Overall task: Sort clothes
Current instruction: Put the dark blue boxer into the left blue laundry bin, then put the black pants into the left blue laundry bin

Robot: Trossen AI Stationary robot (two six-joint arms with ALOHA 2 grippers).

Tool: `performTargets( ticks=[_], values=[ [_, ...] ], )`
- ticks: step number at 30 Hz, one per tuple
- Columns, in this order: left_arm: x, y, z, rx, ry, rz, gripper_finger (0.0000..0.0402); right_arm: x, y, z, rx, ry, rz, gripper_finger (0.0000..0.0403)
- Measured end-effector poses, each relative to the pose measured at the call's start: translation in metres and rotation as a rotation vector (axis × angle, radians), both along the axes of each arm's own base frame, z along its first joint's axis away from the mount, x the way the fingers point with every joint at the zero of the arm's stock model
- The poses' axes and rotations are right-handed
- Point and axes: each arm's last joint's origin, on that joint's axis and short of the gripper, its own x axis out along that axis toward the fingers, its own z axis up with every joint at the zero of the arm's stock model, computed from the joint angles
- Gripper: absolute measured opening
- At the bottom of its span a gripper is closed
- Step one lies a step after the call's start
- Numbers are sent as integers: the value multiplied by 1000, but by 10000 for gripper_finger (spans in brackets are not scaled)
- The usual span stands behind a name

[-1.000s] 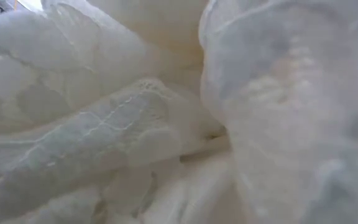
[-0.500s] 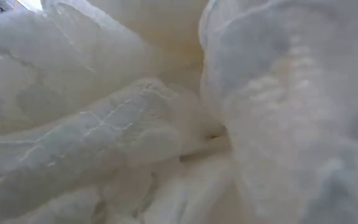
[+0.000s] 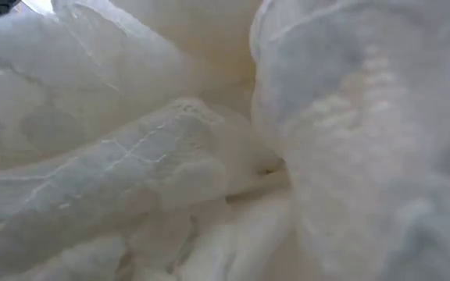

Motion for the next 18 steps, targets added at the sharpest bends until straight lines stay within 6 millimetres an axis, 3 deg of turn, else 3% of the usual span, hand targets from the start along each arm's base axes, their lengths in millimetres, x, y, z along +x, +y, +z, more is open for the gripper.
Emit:
performTargets(
  ticks=[3, 9, 13, 18],
  values=[
    [0, 0, 15, 26, -25, 4, 104, 0, 1, 0, -7, 0, -7, 177],
    [-2, -2, 78, 148, -127, 45, 197, 0, 1, 1, -39, -3, -44, 177],
    [-11, -15, 131, 250, -216, 77, 221, 1, 1, 2, -52, -16, -40, 177],
    [-30, -45, 189, 408, -392, 89, 220, 2, 1, 2, -65, -17, -33, 177]
  ],
)
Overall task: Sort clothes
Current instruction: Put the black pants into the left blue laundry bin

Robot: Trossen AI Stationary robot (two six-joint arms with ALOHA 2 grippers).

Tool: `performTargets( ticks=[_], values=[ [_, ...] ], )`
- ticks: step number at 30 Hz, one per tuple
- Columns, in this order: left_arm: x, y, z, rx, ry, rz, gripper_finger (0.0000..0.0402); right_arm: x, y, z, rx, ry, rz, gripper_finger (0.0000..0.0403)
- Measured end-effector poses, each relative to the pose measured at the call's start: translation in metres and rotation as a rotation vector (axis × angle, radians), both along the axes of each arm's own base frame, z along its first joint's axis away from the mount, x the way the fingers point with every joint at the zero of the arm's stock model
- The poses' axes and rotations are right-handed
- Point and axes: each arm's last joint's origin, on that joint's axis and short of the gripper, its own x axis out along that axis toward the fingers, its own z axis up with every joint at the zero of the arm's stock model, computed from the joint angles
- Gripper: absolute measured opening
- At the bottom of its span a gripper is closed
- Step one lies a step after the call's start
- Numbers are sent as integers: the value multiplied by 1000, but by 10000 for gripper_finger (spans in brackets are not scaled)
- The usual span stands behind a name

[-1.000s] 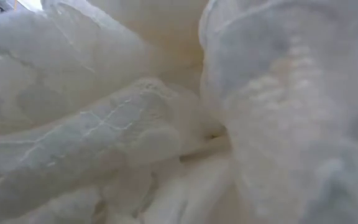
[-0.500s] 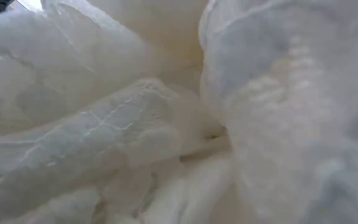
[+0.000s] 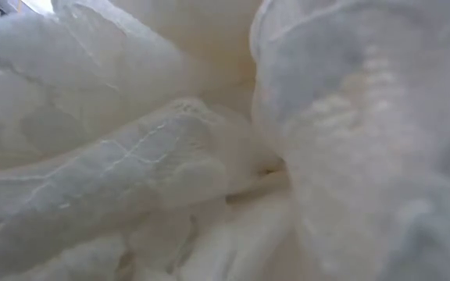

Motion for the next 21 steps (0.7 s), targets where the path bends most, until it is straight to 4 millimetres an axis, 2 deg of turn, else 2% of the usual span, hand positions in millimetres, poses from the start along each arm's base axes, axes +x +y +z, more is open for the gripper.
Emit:
performTargets(
  ticks=[4, 7, 12, 17, 21],
  values=[
    [-14, -29, 36, 172, -181, -45, 212, 0, 0, 0, 14, -1, -4, 177],
    [-23, -53, 60, 309, -322, -100, 207, -1, 8, -5, 111, 31, 47, 177],
    [-32, -81, 81, 459, -513, -165, 203, -6, 31, -24, 290, 198, 134, 177],
    [-33, -95, 87, 513, -606, -222, 203, 1, 57, -61, 396, 351, 127, 177],
    [-24, -98, 80, 502, -620, -263, 203, 4, 79, -106, 476, 510, 73, 177]
  ],
)
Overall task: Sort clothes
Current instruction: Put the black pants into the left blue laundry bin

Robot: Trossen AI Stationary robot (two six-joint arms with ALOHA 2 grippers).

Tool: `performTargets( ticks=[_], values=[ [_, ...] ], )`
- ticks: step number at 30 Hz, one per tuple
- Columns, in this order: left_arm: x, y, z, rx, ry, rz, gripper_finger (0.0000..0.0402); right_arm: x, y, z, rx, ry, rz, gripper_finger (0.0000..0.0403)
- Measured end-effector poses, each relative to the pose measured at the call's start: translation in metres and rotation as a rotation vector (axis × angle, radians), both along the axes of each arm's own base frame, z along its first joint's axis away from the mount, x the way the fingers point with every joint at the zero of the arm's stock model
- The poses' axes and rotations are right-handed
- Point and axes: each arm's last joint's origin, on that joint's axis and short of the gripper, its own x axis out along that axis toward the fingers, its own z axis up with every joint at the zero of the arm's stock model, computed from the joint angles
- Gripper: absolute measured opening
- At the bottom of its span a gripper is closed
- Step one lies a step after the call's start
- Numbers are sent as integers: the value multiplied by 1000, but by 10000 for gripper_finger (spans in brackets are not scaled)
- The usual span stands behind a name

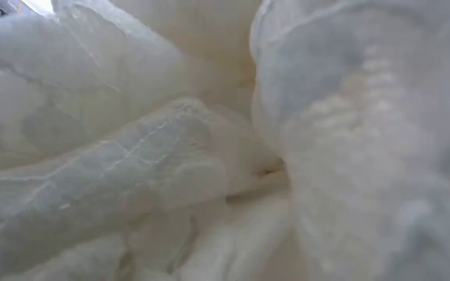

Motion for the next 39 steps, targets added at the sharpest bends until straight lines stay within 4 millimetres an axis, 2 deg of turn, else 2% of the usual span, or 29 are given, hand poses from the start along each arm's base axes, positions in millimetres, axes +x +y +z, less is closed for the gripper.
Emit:
performTargets(
  ticks=[6, 11, 15, 18, 22, 28, 31, 34, 37, 39],
  values=[
    [16, -1, -14, -6, 11, -52, 203, -11, 30, -72, 145, 285, 38, 178],
    [25, -4, -21, -4, 10, -89, 203, -17, 61, -115, 283, 307, 209, 205],
    [28, -6, -26, -12, 24, -107, 203, -22, 83, -140, 306, 226, 334, 245],
    [30, -8, -29, -15, 30, -119, 203, -31, 91, -158, 305, 239, 347, 264],
    [32, -9, -32, -22, 43, -130, 203, -51, 102, -180, 288, 315, 366, 268],
    [33, -11, -32, -24, 43, -136, 203, -83, 121, -203, 216, 350, 529, 268],
    [33, -10, -32, -22, 43, -130, 203, -97, 123, -217, 152, 367, 546, 258],
    [33, -10, -32, -26, 42, -119, 203, -103, 119, -232, 111, 395, 531, 229],
    [33, -10, -32, -36, 39, -113, 203, -103, 115, -246, 100, 412, 528, 168],
    [33, -10, -32, -39, 39, -111, 203, -99, 114, -252, 107, 407, 514, 113]
  ],
)
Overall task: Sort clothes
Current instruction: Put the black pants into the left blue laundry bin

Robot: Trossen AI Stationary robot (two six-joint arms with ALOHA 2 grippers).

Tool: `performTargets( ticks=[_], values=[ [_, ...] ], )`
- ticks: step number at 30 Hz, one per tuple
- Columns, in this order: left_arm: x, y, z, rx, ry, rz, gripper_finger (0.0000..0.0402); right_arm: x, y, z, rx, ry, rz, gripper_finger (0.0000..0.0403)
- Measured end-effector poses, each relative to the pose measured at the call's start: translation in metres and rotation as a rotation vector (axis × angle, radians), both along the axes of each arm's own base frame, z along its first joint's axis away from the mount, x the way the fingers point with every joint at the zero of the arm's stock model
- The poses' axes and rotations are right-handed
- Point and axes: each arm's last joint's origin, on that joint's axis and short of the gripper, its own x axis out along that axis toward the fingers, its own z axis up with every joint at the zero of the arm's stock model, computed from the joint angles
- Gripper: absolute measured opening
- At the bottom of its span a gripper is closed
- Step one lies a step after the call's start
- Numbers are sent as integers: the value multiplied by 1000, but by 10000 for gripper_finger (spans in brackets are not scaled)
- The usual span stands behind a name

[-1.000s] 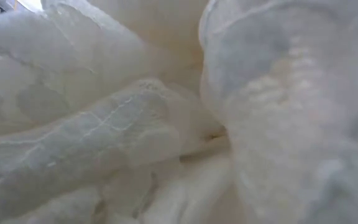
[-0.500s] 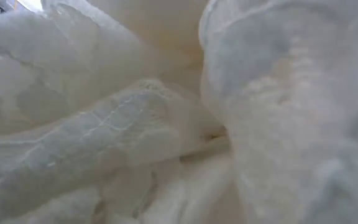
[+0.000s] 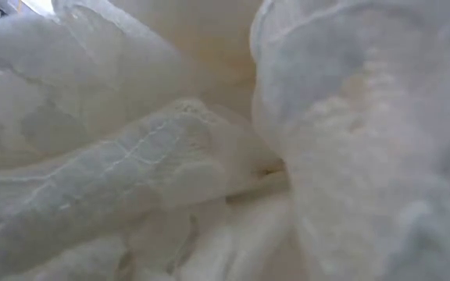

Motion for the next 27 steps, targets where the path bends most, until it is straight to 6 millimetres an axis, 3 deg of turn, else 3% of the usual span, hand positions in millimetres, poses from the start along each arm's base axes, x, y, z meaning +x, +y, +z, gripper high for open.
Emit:
performTargets(
  ticks=[3, 7, 12, 20, 24, 27],
  values=[
    [0, -1, 0, 7, 1, -8, 203, 9, -3, -1, 18, -5, -46, 28],
    [4, -6, 2, 51, -8, -53, 200, 24, -11, 19, 9, -58, -169, 17],
    [10, -11, 9, 132, -61, -111, 190, 40, -24, 81, 26, -139, -254, 7],
    [29, -18, 17, 227, -165, -213, 182, 67, -71, 184, -21, -365, -370, 3],
    [43, -24, 22, 245, -261, -320, 182, 79, -97, 220, -87, -527, -392, 3],
    [59, -28, 24, 245, -342, -395, 182, 86, -117, 237, -189, -636, -412, 2]
  ],
)
